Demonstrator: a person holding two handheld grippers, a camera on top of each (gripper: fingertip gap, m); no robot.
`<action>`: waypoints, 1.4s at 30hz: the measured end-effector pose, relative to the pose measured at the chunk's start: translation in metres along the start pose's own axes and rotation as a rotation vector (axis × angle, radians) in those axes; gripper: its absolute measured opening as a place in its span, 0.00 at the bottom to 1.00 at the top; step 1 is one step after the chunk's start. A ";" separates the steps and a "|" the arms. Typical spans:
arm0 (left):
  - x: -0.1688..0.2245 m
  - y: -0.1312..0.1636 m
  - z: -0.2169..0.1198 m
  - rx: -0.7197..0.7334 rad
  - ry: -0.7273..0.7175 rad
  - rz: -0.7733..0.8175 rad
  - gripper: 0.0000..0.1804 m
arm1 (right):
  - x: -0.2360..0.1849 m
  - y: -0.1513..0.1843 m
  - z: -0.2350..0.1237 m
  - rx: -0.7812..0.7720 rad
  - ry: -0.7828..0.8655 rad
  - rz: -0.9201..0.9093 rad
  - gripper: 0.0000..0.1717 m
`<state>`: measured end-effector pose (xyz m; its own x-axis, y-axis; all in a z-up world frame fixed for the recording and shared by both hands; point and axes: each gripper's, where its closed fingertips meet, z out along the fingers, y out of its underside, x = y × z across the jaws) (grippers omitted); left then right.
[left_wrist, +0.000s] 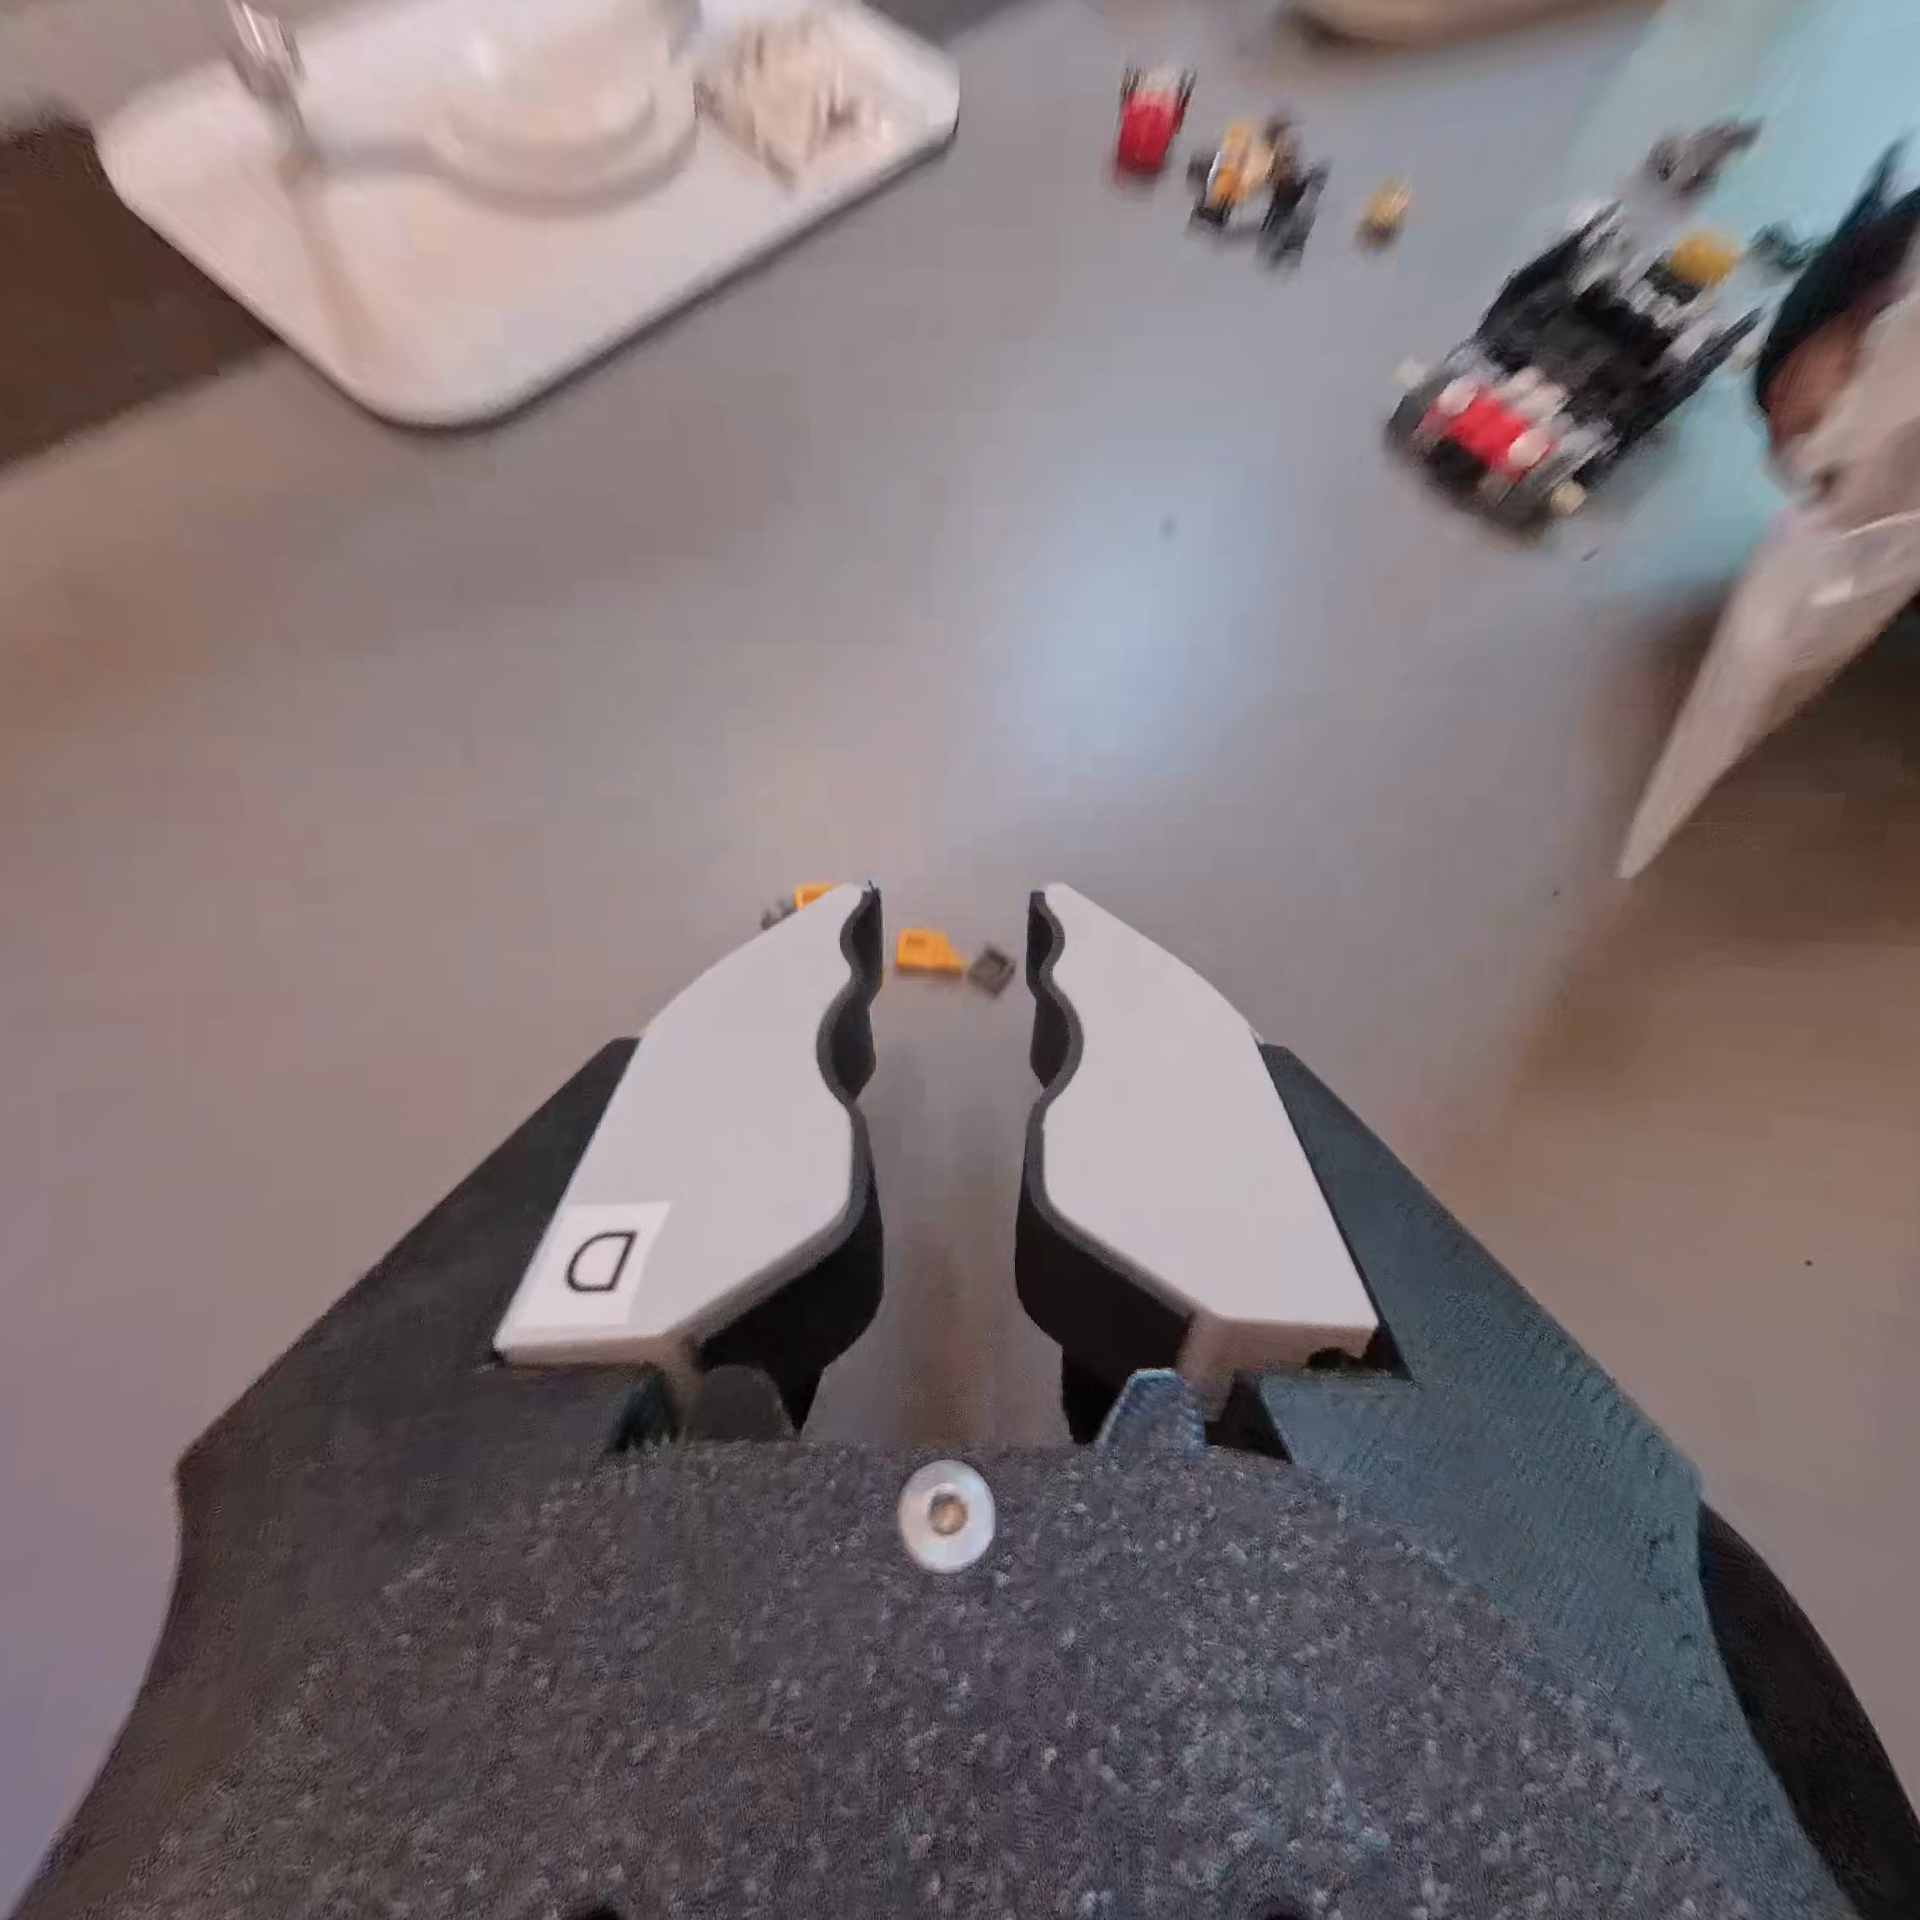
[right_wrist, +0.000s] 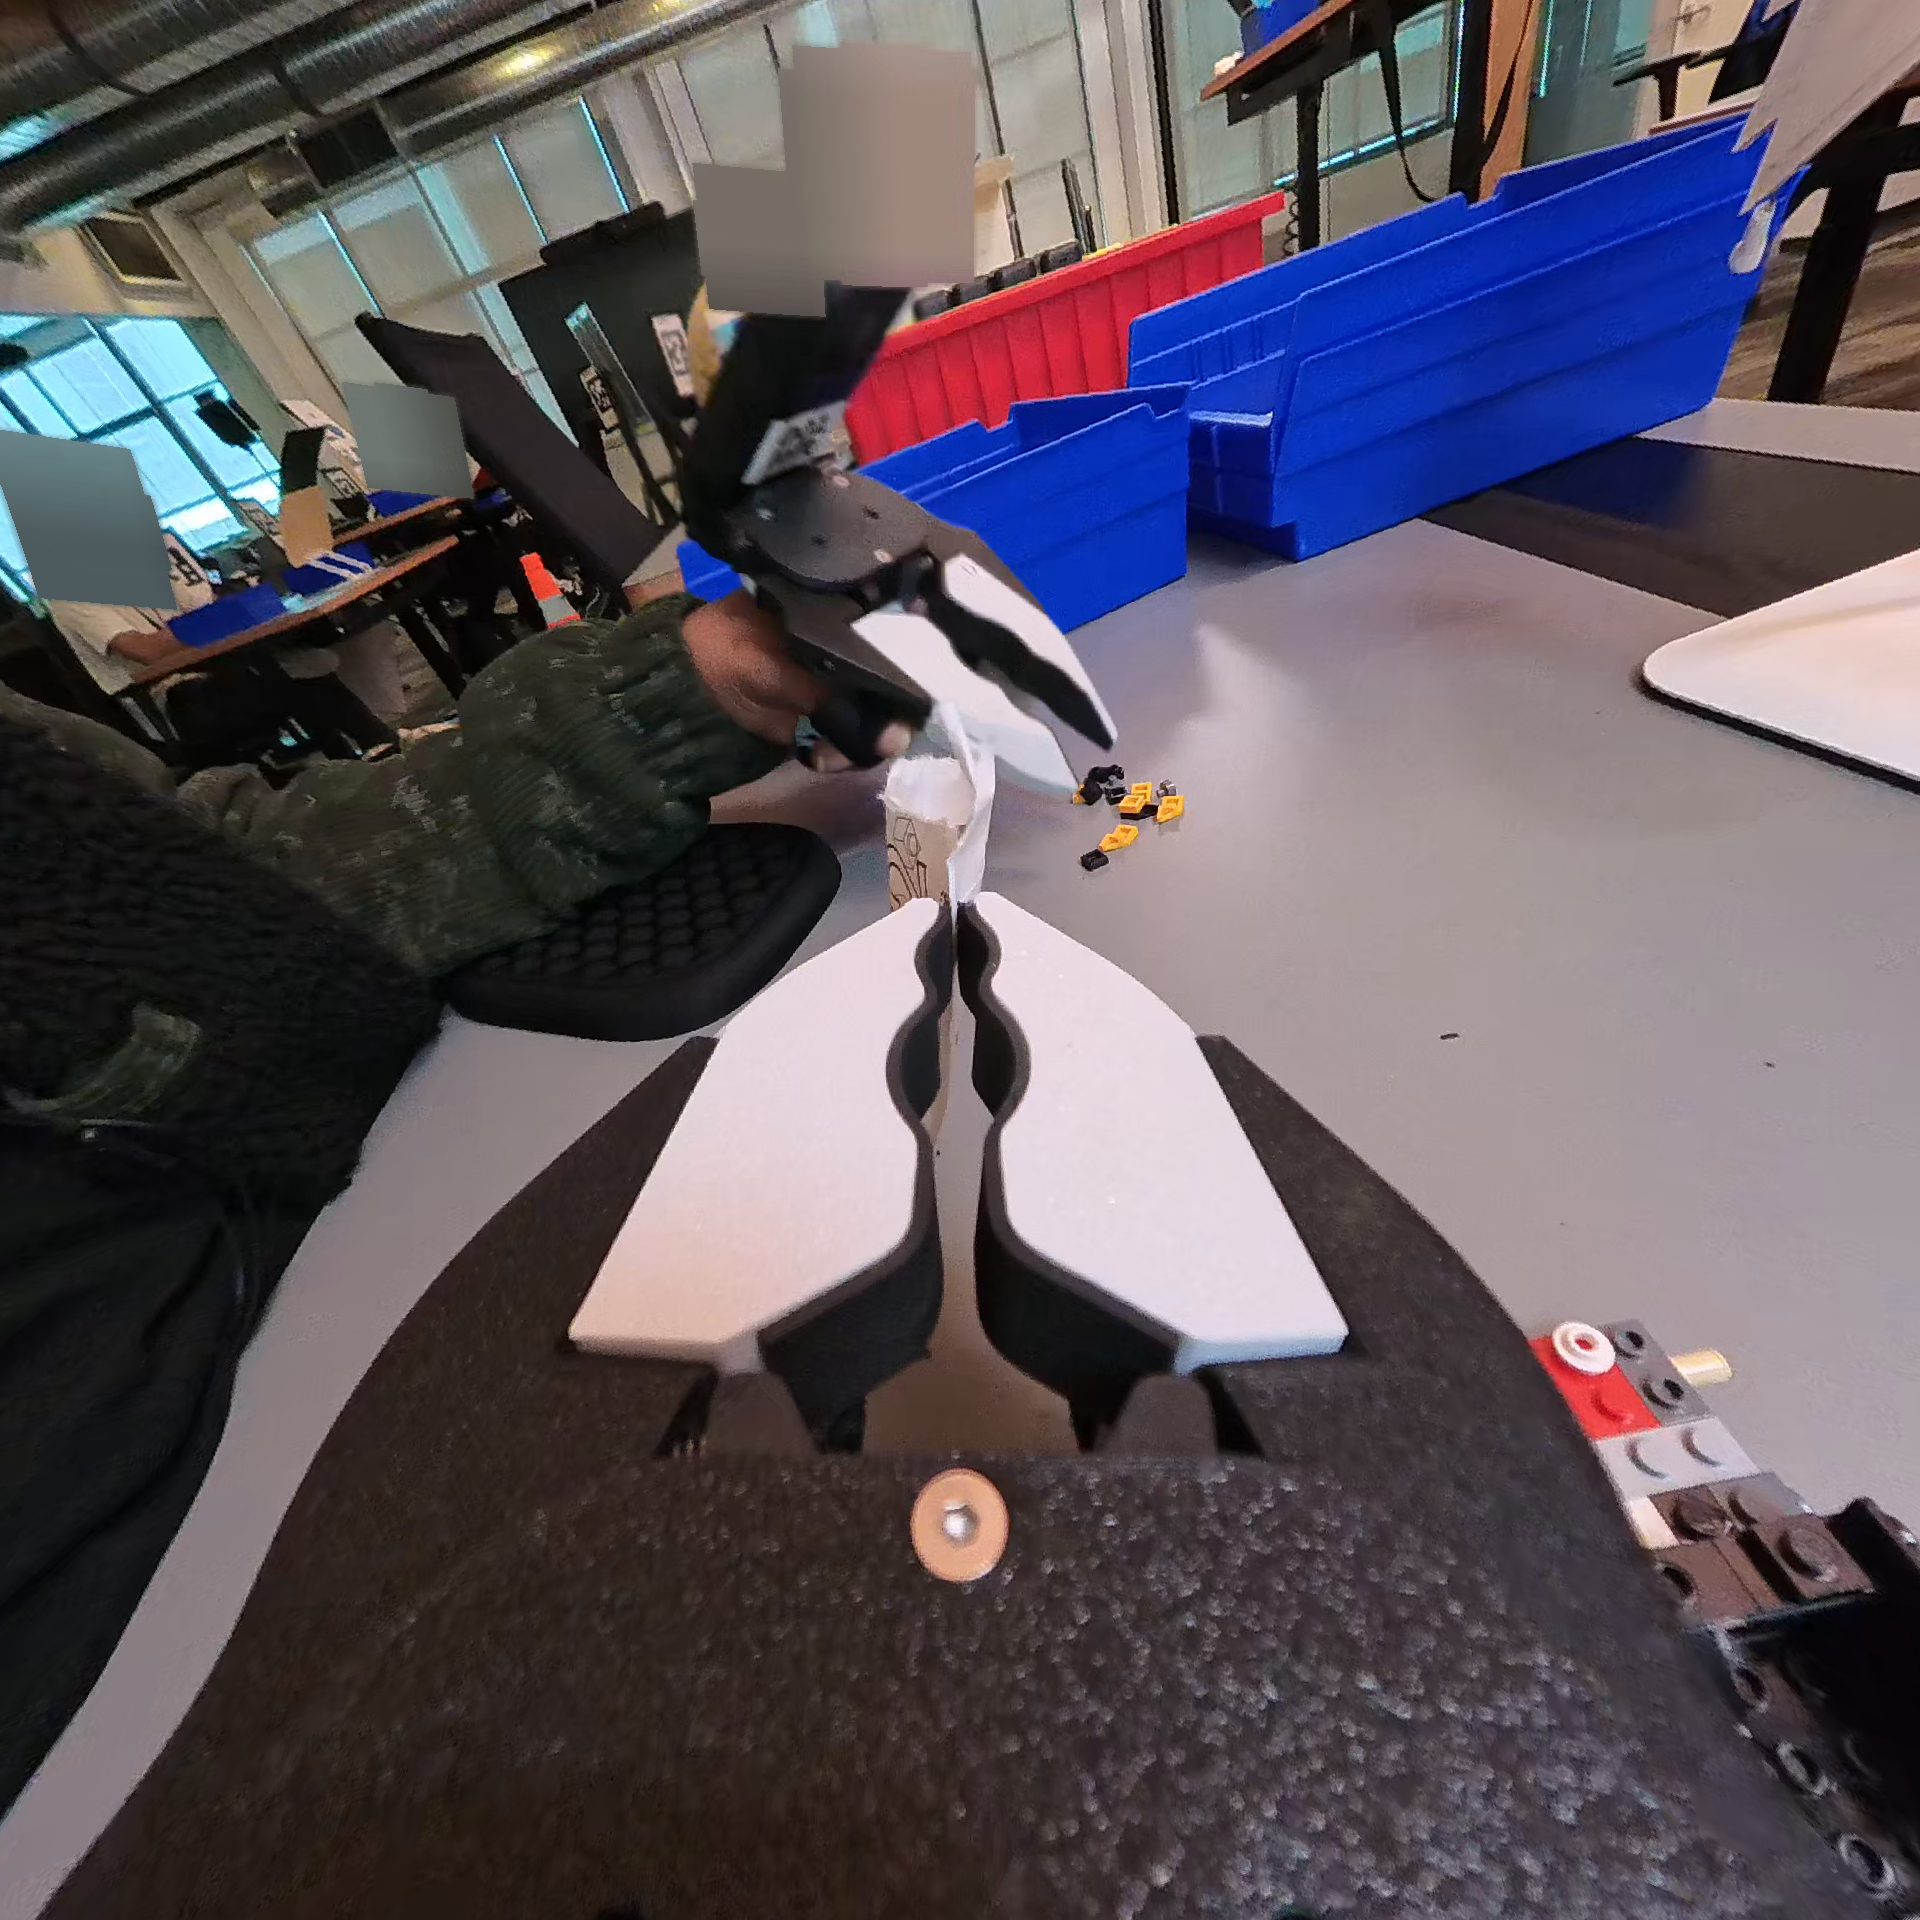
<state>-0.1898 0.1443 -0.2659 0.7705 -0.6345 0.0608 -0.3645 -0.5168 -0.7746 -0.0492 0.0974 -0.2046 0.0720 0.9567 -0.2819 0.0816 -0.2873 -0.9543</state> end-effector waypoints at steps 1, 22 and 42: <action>-0.002 0.008 0.005 -0.040 0.005 -0.018 0.15 | 0.000 0.000 0.000 -0.002 0.000 -0.002 0.00; -0.003 0.007 0.007 -0.047 -0.008 0.053 0.00 | -0.001 -0.001 -0.001 0.002 -0.002 -0.005 0.00; -0.048 0.015 0.025 -0.149 -0.079 0.031 0.05 | -0.001 0.001 0.000 -0.002 -0.011 0.011 0.00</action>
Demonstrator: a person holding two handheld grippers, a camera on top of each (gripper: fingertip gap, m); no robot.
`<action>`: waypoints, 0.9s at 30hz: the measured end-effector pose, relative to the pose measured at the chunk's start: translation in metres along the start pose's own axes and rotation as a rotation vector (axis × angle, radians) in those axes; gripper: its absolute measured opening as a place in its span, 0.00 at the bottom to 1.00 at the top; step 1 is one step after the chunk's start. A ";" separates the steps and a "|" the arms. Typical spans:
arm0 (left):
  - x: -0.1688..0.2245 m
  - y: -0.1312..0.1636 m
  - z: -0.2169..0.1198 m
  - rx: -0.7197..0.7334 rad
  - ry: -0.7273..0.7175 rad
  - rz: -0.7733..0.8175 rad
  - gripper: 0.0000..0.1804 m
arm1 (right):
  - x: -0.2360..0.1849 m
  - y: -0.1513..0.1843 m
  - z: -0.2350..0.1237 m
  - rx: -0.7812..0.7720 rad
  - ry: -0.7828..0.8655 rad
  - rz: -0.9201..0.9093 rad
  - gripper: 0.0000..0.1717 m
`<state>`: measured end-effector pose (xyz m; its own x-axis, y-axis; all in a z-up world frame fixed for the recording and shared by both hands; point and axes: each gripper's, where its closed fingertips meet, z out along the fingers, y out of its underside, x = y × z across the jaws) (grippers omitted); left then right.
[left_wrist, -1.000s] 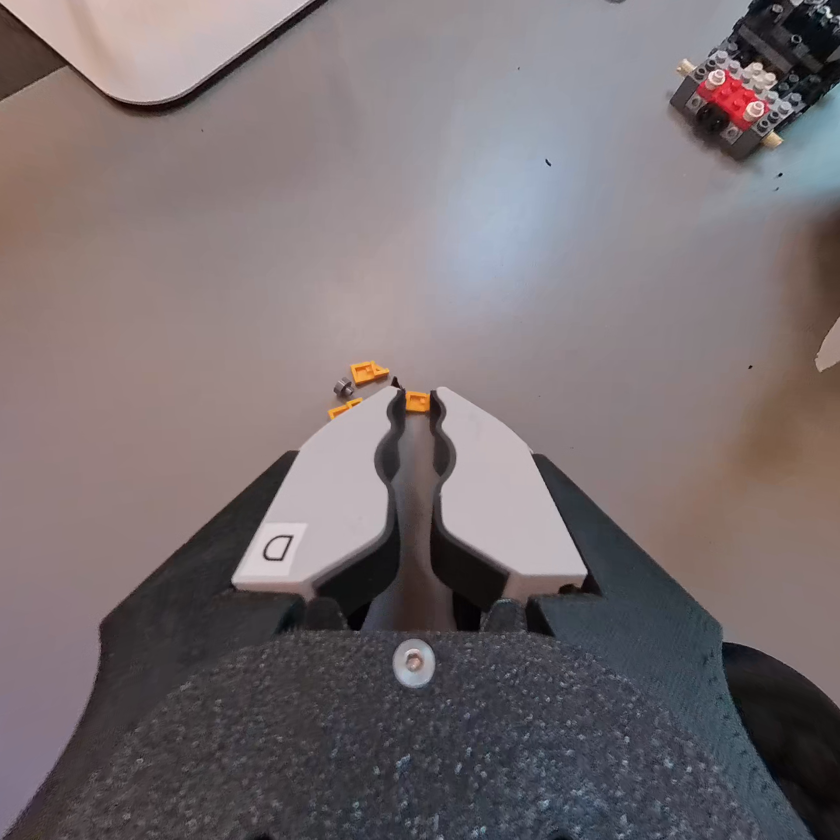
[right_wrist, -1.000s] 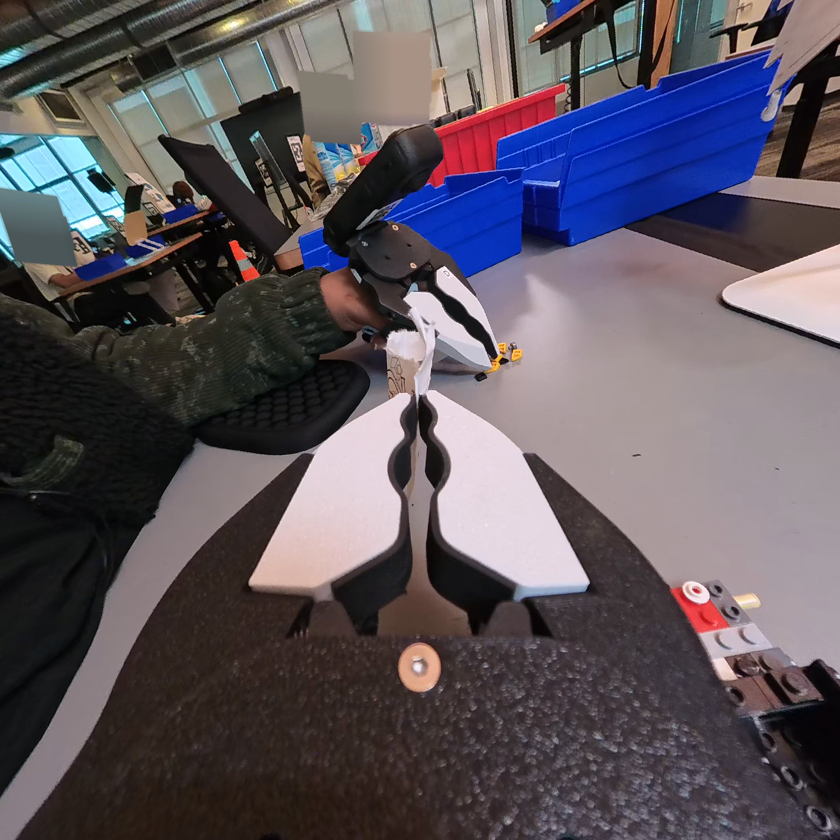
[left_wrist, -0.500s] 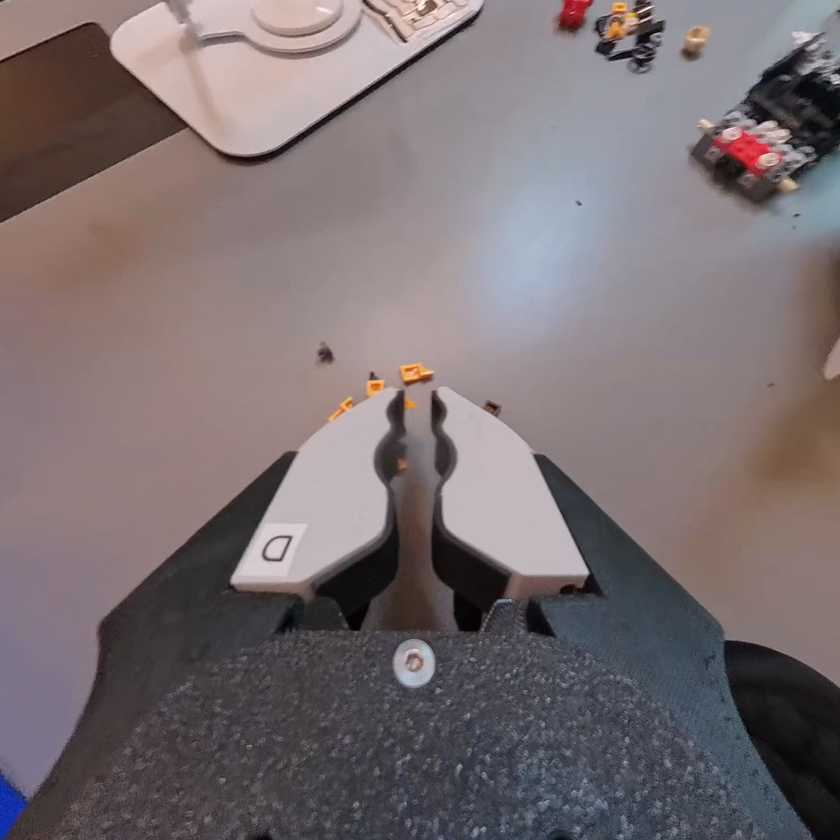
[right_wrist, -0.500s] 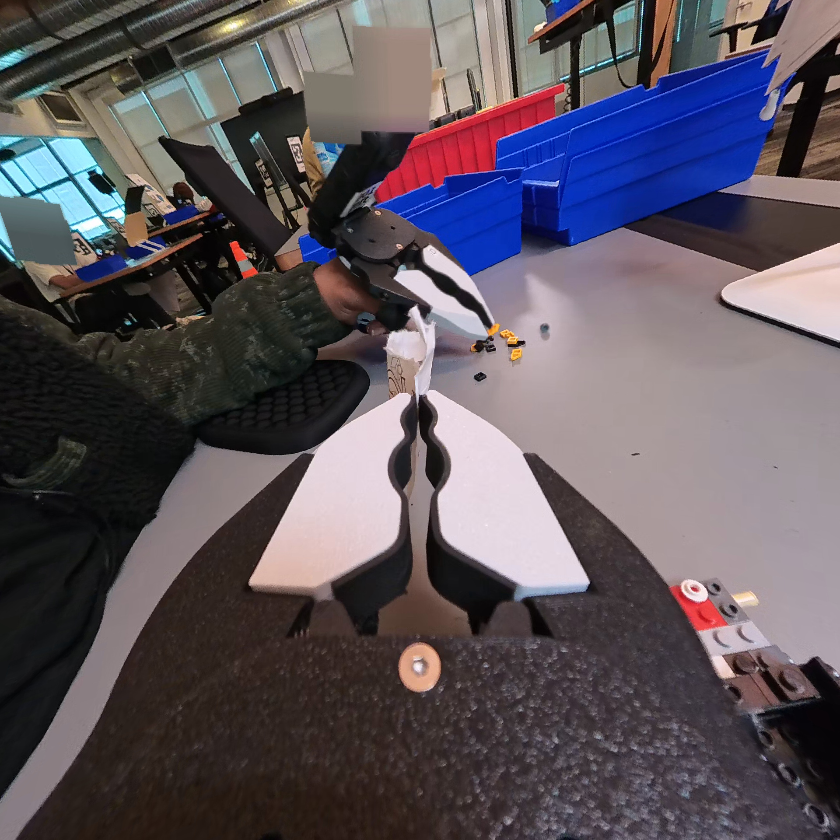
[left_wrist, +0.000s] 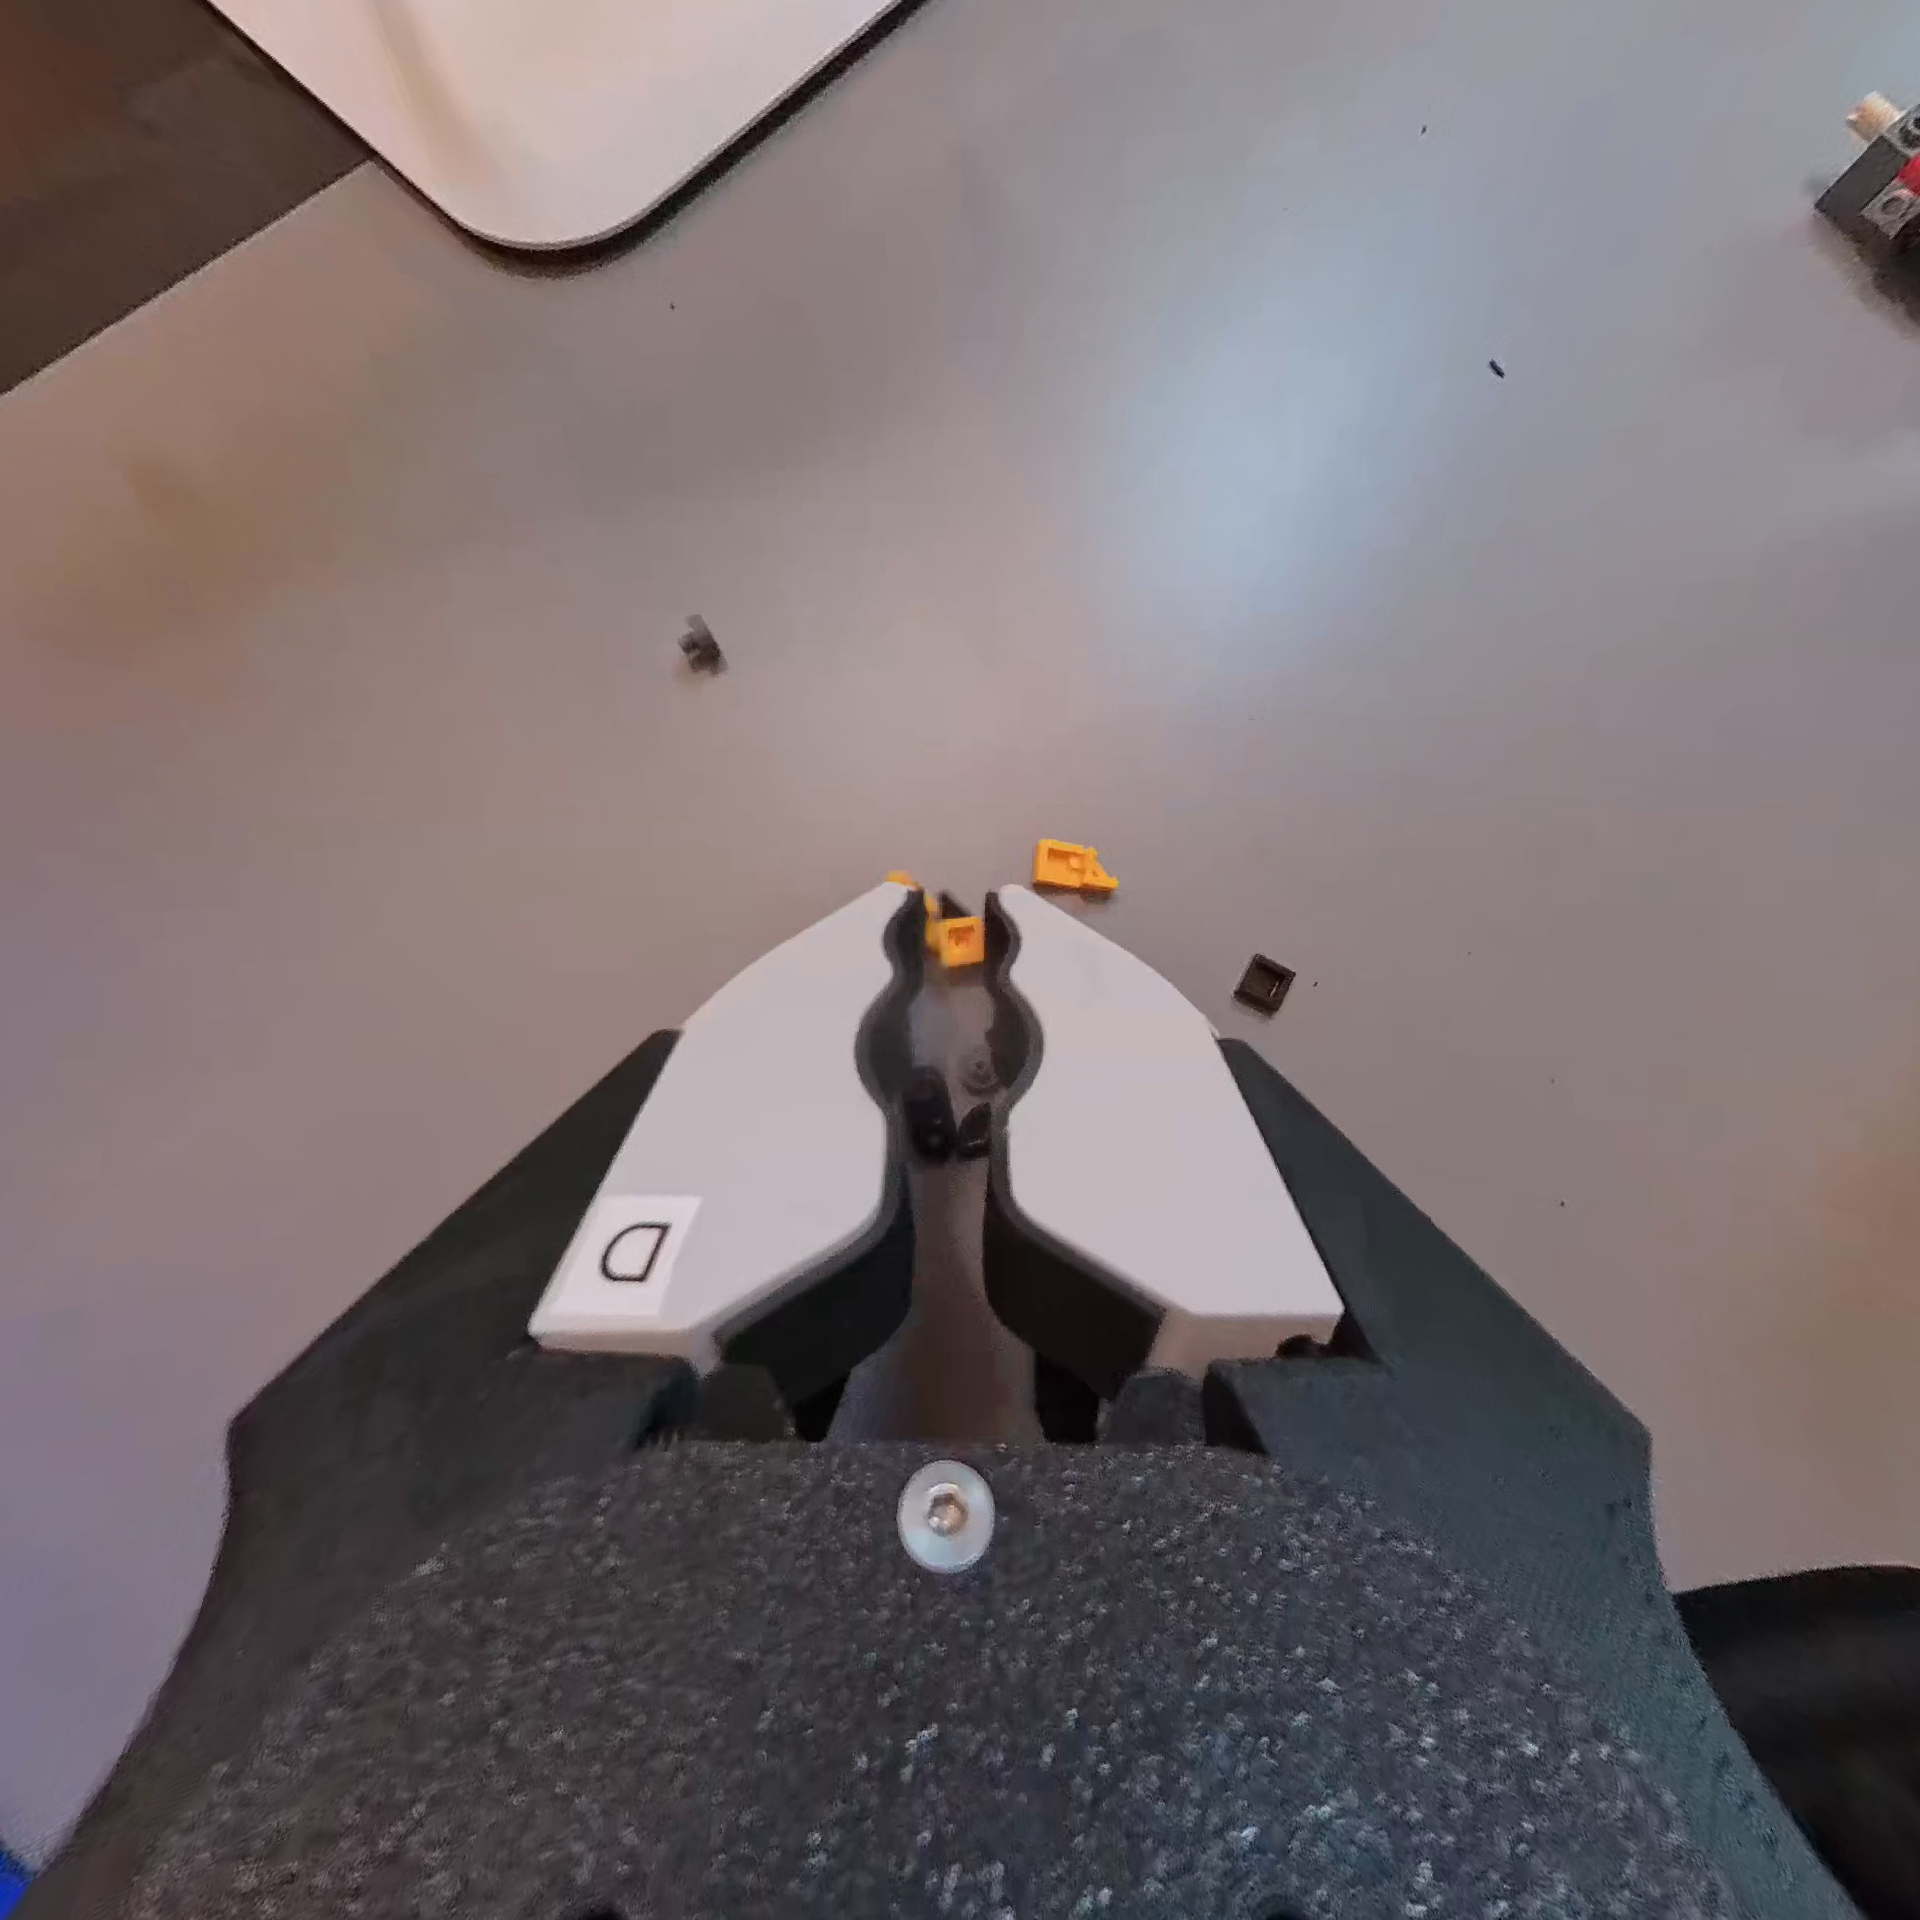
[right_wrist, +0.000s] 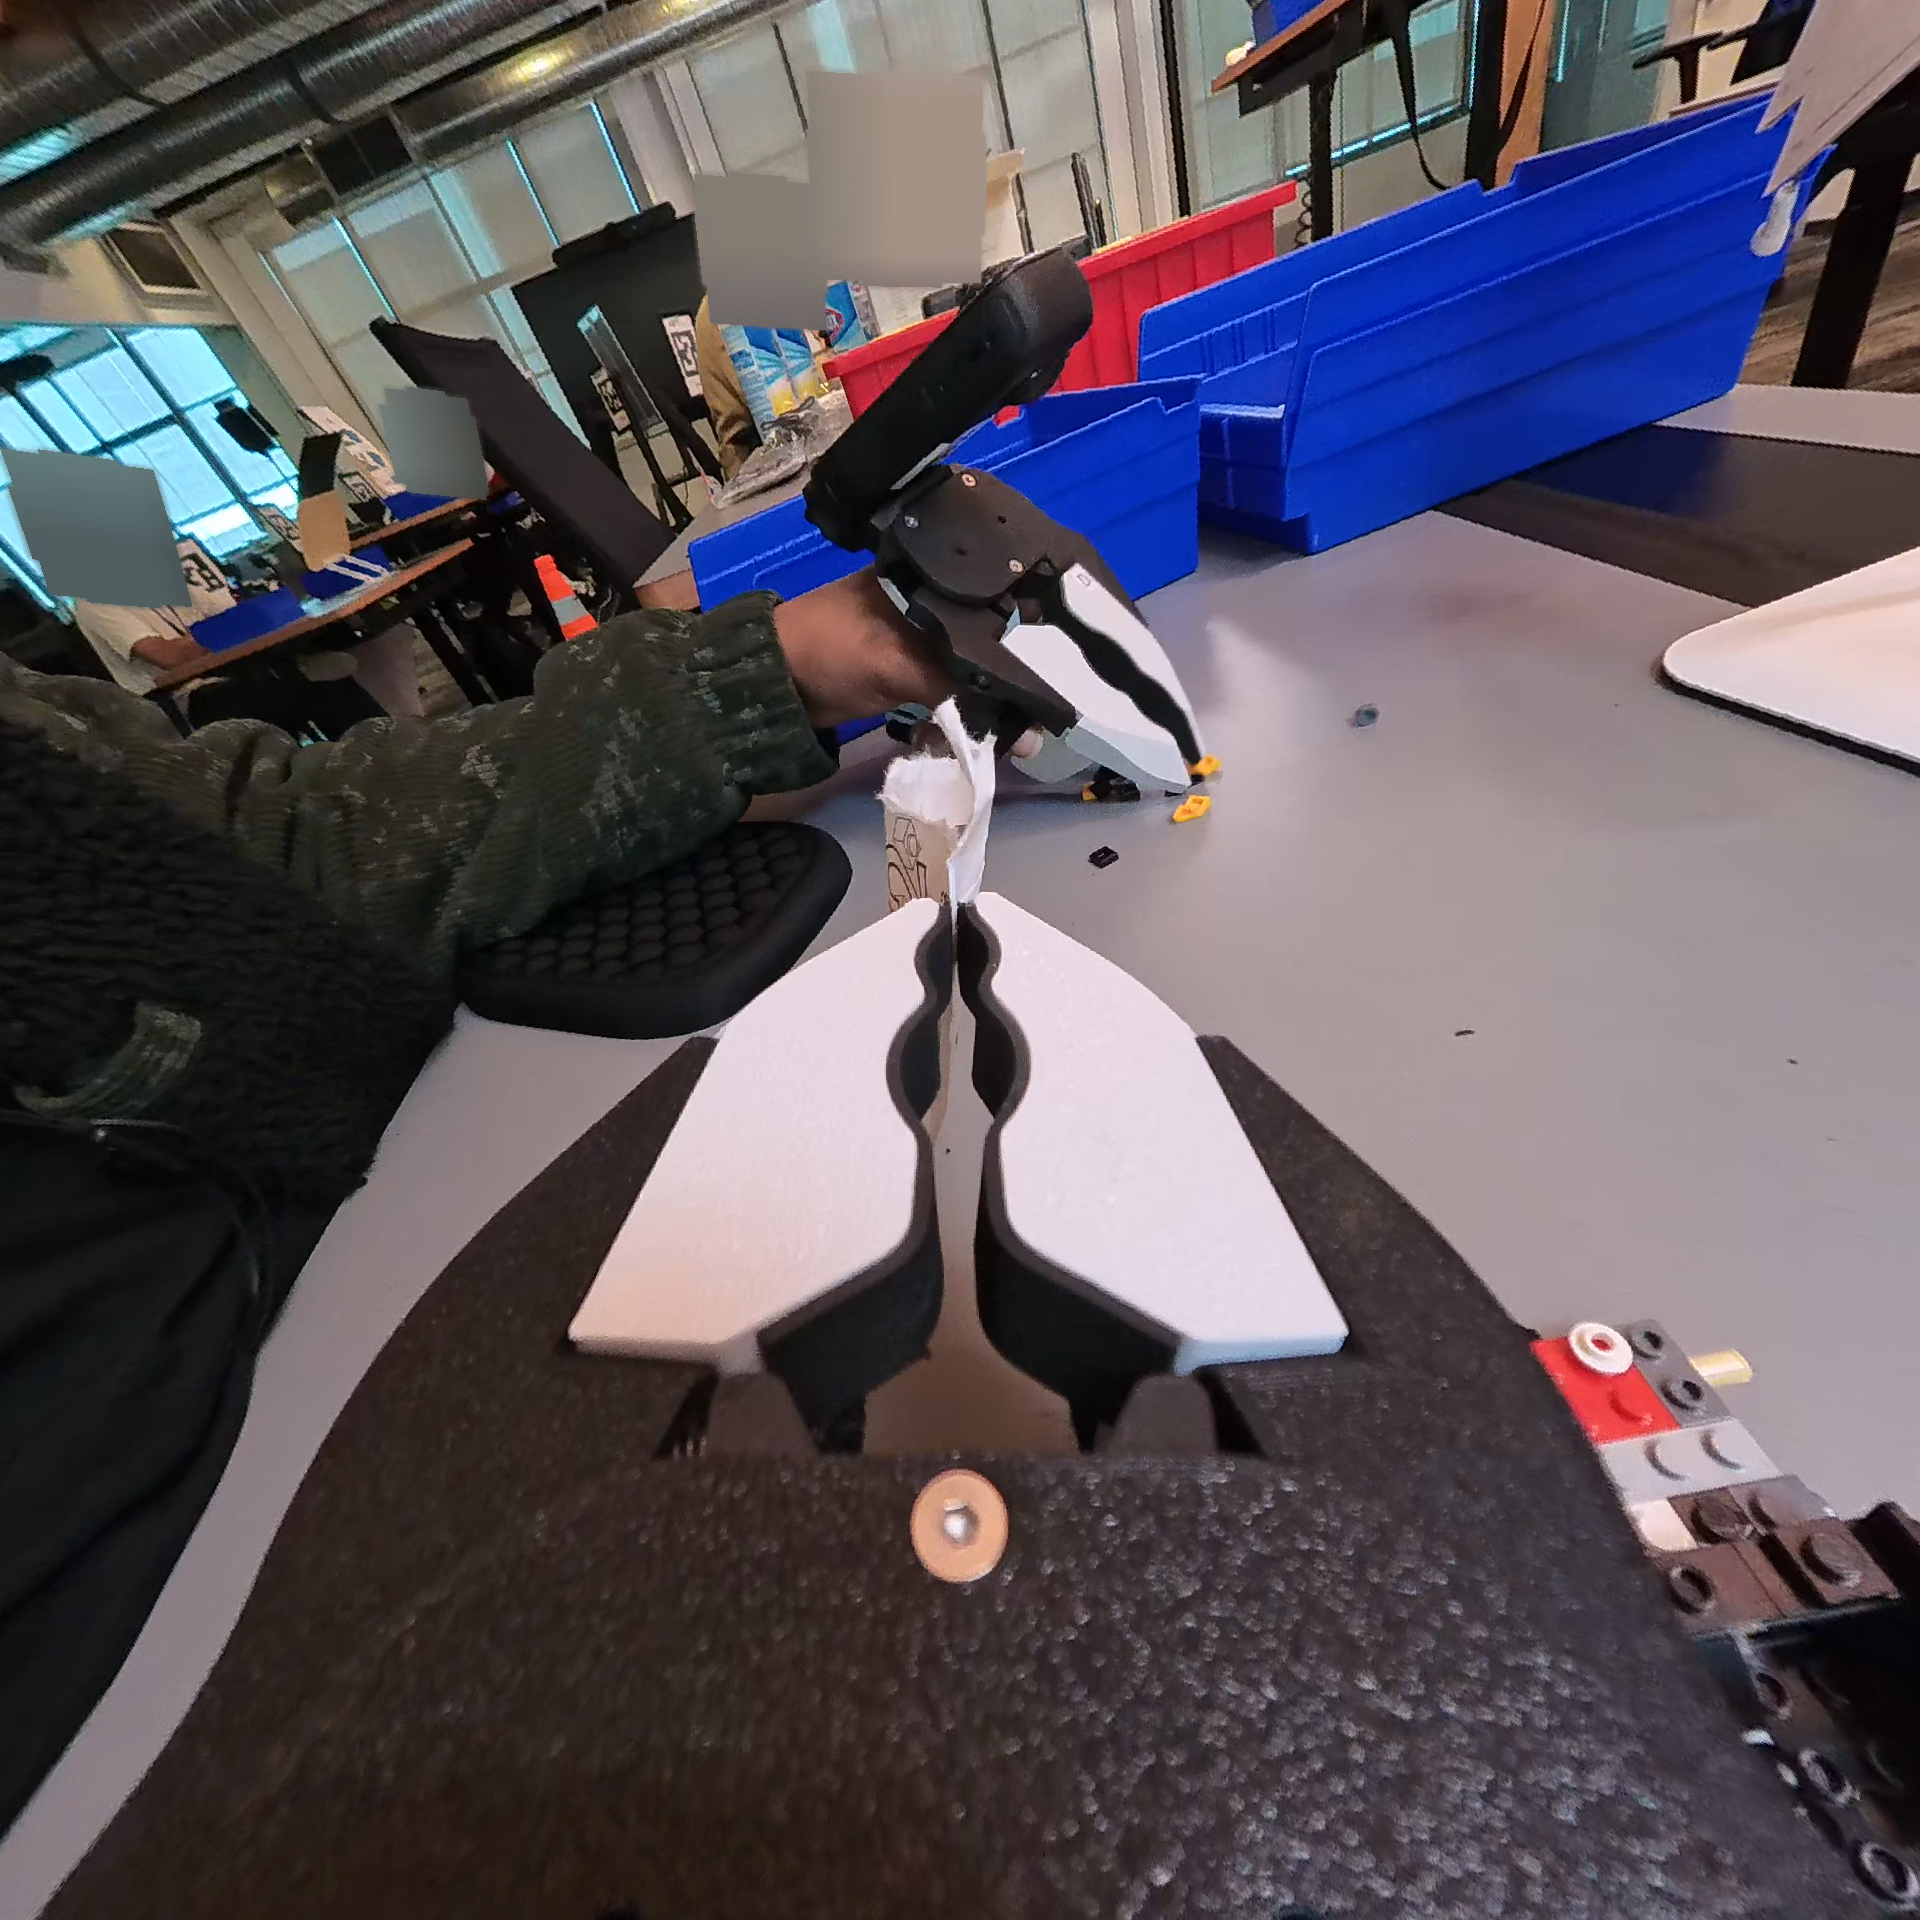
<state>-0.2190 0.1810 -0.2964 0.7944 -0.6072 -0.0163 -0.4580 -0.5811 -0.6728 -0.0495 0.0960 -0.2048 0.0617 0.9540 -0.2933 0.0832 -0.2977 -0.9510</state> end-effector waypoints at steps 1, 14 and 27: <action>0.001 0.000 -0.001 -0.002 0.009 -0.005 0.05 | 0.000 0.000 0.000 -0.001 -0.001 0.001 0.00; 0.138 -0.089 -0.070 0.499 0.448 0.203 0.00 | -0.001 0.007 0.006 -0.029 -0.001 0.000 0.00; 0.167 -0.086 -0.069 0.496 0.525 0.281 0.11 | -0.001 0.003 0.003 -0.006 0.001 -0.006 0.00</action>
<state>-0.0744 0.0920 -0.1906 0.3252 -0.9450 0.0342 -0.2838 -0.1321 -0.9498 -0.0522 0.0949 -0.2074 0.0619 0.9558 -0.2876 0.0896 -0.2923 -0.9521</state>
